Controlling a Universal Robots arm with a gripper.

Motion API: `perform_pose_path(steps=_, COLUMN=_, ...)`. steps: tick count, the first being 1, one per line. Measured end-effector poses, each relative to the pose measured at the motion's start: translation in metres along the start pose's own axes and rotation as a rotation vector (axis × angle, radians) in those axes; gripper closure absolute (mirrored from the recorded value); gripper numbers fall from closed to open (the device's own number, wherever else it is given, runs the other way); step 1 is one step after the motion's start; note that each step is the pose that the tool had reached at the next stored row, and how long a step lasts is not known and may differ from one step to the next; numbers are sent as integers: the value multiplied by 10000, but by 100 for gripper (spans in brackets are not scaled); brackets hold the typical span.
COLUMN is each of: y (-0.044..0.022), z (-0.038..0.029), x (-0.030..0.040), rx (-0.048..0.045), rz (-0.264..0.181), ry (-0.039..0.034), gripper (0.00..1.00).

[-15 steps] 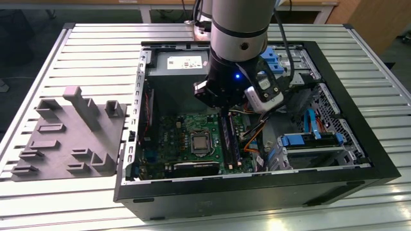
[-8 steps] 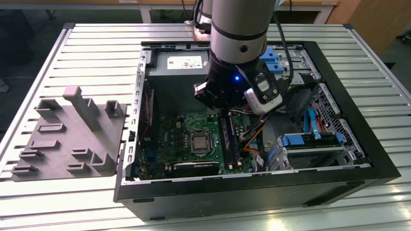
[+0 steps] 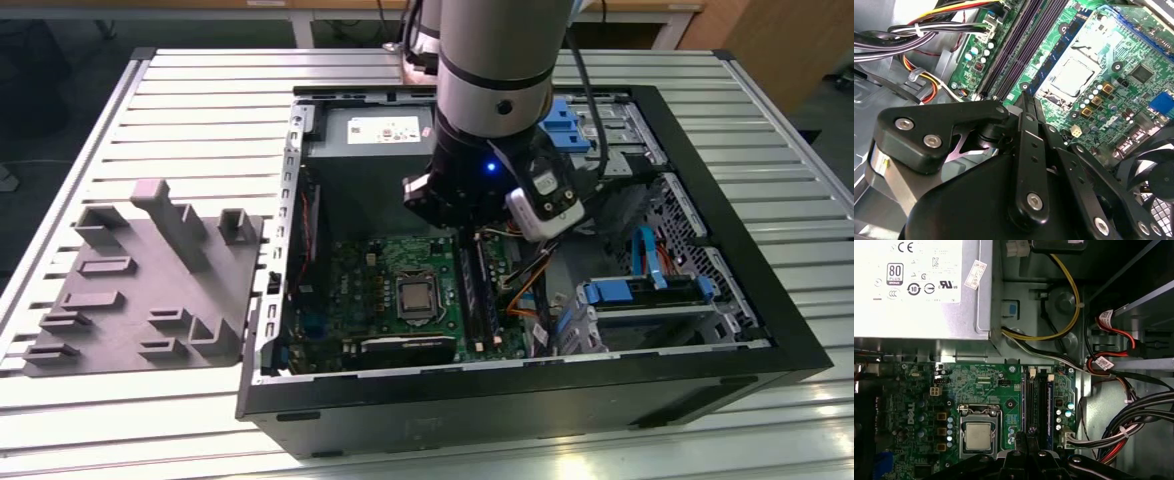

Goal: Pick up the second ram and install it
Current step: 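Insert the second ram into the second slot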

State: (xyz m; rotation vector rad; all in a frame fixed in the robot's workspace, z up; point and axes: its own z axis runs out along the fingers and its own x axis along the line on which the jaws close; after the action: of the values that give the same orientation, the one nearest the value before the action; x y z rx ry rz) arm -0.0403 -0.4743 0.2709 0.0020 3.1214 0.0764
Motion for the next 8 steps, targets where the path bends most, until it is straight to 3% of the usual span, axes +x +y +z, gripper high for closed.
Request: perform_pose_path(steps=8, y=-10, z=40, x=0, rx=-1, rz=45, ry=-3, gripper=88)
